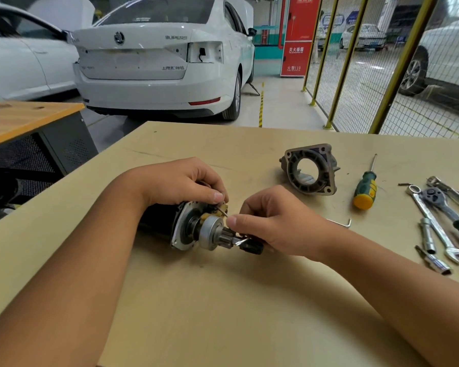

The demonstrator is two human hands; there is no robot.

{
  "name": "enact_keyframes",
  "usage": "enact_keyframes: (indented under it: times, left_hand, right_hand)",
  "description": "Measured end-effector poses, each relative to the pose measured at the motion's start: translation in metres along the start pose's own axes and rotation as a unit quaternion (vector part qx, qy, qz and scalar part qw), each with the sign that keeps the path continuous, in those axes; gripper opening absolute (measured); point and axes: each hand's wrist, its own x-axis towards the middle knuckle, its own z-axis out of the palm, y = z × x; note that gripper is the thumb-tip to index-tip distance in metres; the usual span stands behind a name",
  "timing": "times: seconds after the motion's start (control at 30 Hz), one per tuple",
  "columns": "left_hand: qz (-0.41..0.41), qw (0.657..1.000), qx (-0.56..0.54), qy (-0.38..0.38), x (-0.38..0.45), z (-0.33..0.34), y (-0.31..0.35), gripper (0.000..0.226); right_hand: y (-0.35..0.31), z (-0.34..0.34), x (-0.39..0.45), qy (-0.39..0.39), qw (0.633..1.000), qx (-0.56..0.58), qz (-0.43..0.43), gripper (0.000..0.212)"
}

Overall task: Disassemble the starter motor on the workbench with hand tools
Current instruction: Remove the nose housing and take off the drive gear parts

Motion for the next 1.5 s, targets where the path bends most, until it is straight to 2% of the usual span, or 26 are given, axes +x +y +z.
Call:
enact_keyframes:
  times: [0.1, 0.23, 0.33, 0.5, 0.63, 0.77, 0.87, 0.93, 1.07, 1.27, 1.4, 1.5]
  left_hand:
    - [0.003, 1.000, -0.005, 0.013, -0.001, 0.001, -0.001, 0.032]
    - [0.028, 0.999, -0.007, 0.014, -0.003, 0.000, -0.001, 0.010]
    - [0.037, 0.999, 0.009, 0.012, -0.004, 0.003, 0.003, 0.026]
    - [0.053, 0.996, 0.067, 0.014, 0.001, 0.013, 0.009, 0.019]
    - [0.054, 0.995, 0.085, 0.017, 0.000, 0.013, 0.010, 0.016]
    - [0.052, 0.996, 0.064, 0.038, -0.001, 0.012, 0.009, 0.015]
    - [0.051, 0.995, 0.047, 0.070, 0.000, 0.010, 0.006, 0.009]
    - [0.045, 0.995, 0.050, 0.079, 0.002, 0.010, 0.005, 0.012]
    - [0.024, 0.996, 0.045, 0.077, 0.002, 0.008, 0.003, 0.011]
    - [0.018, 0.997, 0.042, 0.064, 0.001, 0.008, 0.004, 0.010]
    - [0.011, 0.998, 0.030, 0.059, 0.001, 0.009, 0.003, 0.011]
    - [0.008, 0.997, 0.031, 0.069, 0.003, 0.011, 0.004, 0.012]
  right_hand:
    - [-0.004, 0.001, 0.000, 0.021, 0.999, -0.039, 0.022, 0.041]
    - [-0.016, 0.000, -0.001, 0.057, 0.986, -0.152, 0.025, 0.035]
    - [-0.024, 0.001, 0.000, 0.075, 0.968, -0.240, 0.017, 0.035]
    - [-0.027, 0.003, -0.002, 0.095, 0.951, -0.293, 0.020, 0.031]
    - [-0.029, 0.004, -0.002, 0.145, 0.929, -0.339, -0.046, 0.025]
    - [-0.025, 0.011, -0.005, 0.213, 0.917, -0.305, -0.145, 0.032]
    - [-0.018, 0.009, -0.005, 0.239, 0.926, -0.248, -0.154, 0.041]
    - [-0.010, 0.005, -0.004, 0.252, 0.928, -0.218, -0.166, 0.036]
    - [0.005, 0.000, 0.001, 0.231, 0.941, -0.175, -0.177, 0.022]
    - [0.019, 0.003, 0.007, 0.186, 0.941, -0.192, -0.208, 0.026]
    - [0.020, 0.004, 0.005, 0.178, 0.953, -0.184, -0.161, 0.036]
    - [0.013, 0.008, 0.005, 0.210, 0.967, -0.129, -0.058, 0.074]
